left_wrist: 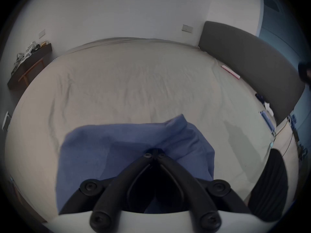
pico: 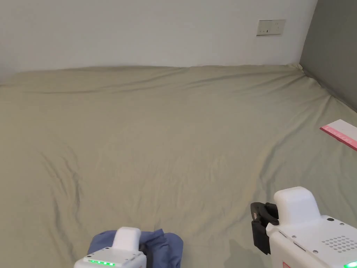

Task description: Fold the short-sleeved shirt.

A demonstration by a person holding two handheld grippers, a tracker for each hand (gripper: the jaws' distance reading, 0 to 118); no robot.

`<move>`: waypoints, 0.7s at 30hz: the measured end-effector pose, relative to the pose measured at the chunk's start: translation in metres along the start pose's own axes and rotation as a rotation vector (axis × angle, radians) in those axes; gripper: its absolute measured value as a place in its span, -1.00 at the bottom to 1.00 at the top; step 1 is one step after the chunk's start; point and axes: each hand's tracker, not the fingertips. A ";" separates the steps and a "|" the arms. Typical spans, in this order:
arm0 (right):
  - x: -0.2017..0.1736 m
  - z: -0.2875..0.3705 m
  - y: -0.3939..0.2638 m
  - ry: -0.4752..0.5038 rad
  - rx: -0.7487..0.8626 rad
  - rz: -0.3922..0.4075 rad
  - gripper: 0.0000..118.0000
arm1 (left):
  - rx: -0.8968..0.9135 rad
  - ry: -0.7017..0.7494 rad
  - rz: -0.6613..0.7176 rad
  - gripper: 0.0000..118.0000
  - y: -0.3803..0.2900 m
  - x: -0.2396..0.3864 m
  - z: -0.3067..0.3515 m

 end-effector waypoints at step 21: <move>-0.008 -0.011 0.003 0.017 -0.001 0.005 -0.96 | -0.007 -0.210 -0.298 -1.00 -0.039 0.082 0.006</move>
